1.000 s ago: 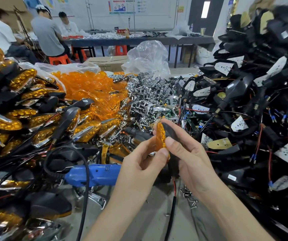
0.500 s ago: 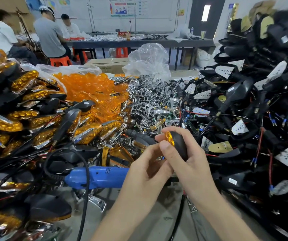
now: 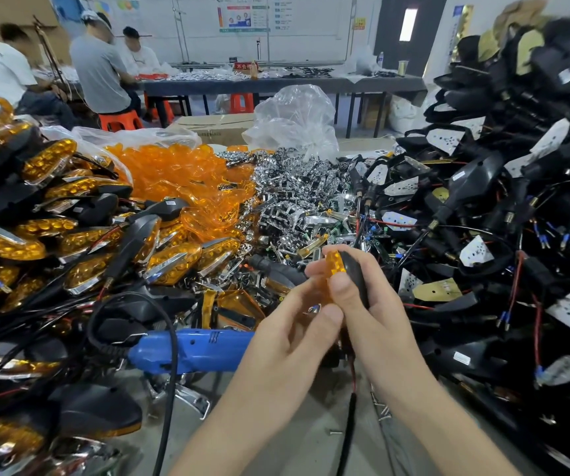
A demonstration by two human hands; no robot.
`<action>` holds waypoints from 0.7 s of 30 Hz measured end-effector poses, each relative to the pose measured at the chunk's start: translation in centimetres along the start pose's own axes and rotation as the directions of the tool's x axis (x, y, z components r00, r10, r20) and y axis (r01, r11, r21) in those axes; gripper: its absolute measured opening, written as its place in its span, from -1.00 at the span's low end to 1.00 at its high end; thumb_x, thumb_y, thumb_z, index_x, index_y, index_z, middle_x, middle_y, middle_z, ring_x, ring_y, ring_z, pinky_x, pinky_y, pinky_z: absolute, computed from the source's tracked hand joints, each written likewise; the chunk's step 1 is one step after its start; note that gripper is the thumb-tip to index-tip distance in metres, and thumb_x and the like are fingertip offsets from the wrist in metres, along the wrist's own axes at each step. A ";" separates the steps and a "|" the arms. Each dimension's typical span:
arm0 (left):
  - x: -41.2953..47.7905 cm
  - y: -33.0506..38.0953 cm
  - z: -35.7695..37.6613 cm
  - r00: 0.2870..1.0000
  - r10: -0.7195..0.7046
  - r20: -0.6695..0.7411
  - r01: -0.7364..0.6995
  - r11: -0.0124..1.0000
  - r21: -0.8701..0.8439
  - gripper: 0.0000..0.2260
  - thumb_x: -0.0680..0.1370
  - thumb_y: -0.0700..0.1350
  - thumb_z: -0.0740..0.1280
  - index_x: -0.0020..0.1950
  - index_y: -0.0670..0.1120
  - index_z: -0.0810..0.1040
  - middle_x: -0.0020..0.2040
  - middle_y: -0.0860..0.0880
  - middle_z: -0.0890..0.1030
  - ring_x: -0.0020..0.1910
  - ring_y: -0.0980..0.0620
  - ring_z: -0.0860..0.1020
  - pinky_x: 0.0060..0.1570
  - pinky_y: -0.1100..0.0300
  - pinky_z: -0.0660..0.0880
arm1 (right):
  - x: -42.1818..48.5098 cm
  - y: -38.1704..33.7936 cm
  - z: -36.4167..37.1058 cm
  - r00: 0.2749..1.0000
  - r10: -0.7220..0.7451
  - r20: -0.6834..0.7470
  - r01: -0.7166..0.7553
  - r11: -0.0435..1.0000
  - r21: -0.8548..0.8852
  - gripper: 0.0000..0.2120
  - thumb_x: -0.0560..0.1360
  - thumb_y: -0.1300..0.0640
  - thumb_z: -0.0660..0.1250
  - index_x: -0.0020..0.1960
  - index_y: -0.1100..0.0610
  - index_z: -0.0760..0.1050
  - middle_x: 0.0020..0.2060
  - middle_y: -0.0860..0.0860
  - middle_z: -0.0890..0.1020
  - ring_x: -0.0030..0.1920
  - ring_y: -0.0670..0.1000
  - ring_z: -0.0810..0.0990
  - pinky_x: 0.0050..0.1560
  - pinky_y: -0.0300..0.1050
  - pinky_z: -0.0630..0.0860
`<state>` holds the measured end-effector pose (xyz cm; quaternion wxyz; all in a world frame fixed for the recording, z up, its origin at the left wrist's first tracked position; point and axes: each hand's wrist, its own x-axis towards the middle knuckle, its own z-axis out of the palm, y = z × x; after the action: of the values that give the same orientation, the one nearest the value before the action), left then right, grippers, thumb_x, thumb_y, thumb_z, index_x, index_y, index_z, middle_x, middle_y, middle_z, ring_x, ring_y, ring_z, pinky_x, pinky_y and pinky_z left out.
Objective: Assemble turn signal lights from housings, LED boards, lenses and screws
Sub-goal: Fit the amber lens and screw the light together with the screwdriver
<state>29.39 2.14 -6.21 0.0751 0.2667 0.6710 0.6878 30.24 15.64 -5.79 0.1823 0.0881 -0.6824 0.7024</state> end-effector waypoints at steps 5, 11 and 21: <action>0.0 0.1 0.1 0.998 0.000 -0.068 0.011 0.985 0.173 -0.64 0.56 0.07 0.37 0.35 0.19 0.46 0.16 0.28 0.64 0.14 0.21 0.62 0.16 0.13 0.57 | 0.5 0.0 -0.4 0.977 0.212 0.022 -0.213 0.964 0.158 -0.58 0.44 -0.35 0.29 0.14 -0.16 0.67 0.11 -0.02 0.73 0.16 -0.01 0.69 0.29 0.12 0.56; -0.1 0.4 0.2 0.990 -0.027 -0.141 0.056 0.978 0.203 -0.77 0.57 -0.10 0.40 0.17 0.16 0.55 0.02 0.28 0.67 -0.03 0.27 0.65 -0.10 0.47 0.49 | 0.4 0.3 0.1 0.943 0.332 -0.019 -0.318 0.917 0.240 -0.64 0.47 -0.28 0.35 0.06 -0.06 0.69 0.07 0.01 0.75 0.07 0.01 0.73 0.33 0.23 0.54; -0.3 0.4 0.4 0.989 -0.032 -0.145 0.064 0.973 0.223 -0.76 0.56 -0.08 0.41 0.17 0.19 0.53 0.04 0.34 0.65 0.03 0.33 0.62 -0.06 0.49 0.48 | 0.3 0.3 -0.1 0.929 0.370 -0.002 -0.356 0.894 0.272 -0.65 0.47 -0.23 0.34 0.12 -0.09 0.70 0.09 0.02 0.75 0.13 0.02 0.71 0.39 0.21 0.49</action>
<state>29.89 2.34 -5.94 0.0135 0.2082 0.7550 0.6217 29.92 15.79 -5.95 0.0529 -0.0360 -0.5808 0.8115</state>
